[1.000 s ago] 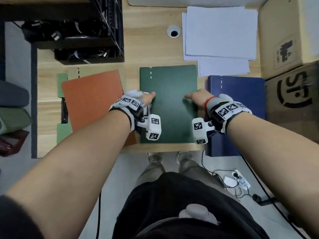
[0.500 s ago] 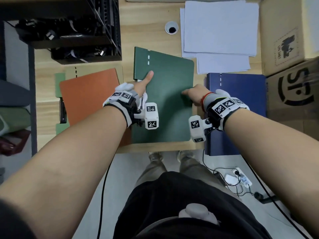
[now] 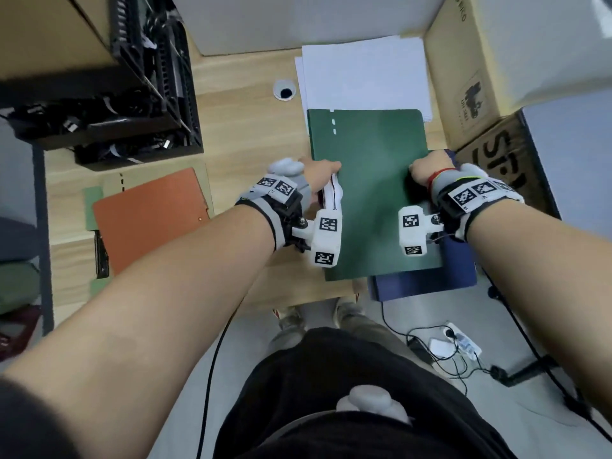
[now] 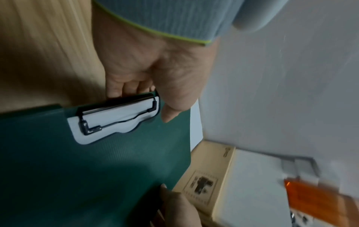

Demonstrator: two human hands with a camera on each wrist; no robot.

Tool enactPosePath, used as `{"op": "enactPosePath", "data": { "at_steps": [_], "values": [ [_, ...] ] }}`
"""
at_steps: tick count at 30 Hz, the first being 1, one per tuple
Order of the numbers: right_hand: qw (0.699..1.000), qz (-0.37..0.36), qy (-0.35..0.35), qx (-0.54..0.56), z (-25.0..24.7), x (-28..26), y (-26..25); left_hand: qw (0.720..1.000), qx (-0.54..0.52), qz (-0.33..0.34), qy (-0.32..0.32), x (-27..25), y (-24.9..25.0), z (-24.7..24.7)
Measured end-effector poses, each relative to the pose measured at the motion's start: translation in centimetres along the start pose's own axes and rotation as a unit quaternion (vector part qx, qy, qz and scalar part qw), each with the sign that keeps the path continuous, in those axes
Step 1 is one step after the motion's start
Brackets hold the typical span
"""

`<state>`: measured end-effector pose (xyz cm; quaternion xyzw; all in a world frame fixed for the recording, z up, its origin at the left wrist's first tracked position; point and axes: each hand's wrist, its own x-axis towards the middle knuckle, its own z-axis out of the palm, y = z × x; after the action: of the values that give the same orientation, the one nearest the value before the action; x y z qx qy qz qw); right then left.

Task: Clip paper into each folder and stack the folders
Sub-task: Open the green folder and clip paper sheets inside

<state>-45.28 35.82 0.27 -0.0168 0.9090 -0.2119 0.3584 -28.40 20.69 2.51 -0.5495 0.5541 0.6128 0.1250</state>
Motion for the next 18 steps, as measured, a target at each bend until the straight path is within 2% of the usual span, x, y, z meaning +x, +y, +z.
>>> {"op": "enactPosePath", "data": {
  "at_steps": [2, 6, 10, 18],
  "values": [
    [0.999, 0.017, -0.002, -0.030, -0.2, 0.4, 2.3, 0.999, 0.030, -0.013, -0.020, -1.5, -0.1, 1.8],
    [0.995, 0.057, -0.008, -0.080, 0.0, 1.8, 5.8, 0.994, 0.069, -0.039, -0.076, -0.2, -1.7, 5.5],
    [0.991, 0.073, 0.058, -0.092, 0.8, 2.4, 6.1, 0.993, 0.087, -0.032, -0.079, 0.8, -2.4, 6.9],
    [0.990, 0.065, 0.026, -0.126, 1.2, 3.4, 6.5, 0.981, 0.161, -0.022, -0.108, 1.5, -1.9, 9.3]
  ]
}}
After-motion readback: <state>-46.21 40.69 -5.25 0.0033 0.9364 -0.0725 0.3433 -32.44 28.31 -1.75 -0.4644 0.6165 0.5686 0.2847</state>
